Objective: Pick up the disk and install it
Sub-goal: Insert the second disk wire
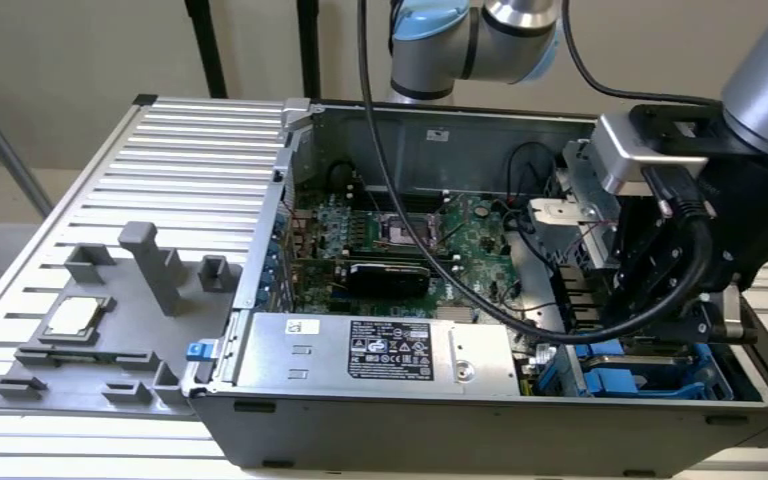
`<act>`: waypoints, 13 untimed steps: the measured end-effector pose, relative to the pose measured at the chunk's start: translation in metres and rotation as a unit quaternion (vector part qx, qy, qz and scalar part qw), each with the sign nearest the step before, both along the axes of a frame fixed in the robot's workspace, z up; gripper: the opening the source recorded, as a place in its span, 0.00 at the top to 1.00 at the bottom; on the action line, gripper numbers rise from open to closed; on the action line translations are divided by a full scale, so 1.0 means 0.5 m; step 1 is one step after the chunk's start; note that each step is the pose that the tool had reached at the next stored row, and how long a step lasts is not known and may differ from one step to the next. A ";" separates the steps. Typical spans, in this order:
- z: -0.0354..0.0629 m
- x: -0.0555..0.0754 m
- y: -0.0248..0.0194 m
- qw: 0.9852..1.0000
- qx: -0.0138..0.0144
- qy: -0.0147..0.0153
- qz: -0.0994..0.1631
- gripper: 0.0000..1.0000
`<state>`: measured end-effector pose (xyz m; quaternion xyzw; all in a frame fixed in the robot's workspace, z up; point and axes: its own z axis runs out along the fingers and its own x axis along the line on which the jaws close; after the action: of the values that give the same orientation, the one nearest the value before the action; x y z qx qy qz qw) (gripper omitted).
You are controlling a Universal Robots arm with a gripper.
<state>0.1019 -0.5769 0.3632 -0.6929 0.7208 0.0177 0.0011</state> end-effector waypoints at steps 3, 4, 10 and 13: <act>0.015 0.002 0.0042 1.000 0.000 0.000 0.000 0.75; 0.020 0.003 0.0060 1.000 0.000 0.000 0.000 0.75; 0.035 0.018 0.0159 1.000 0.000 0.000 0.000 0.61; 0.035 0.037 0.0189 1.000 0.000 0.000 0.000 0.61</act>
<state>0.1205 -0.5674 0.3806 -0.6930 0.7208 0.0177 0.0011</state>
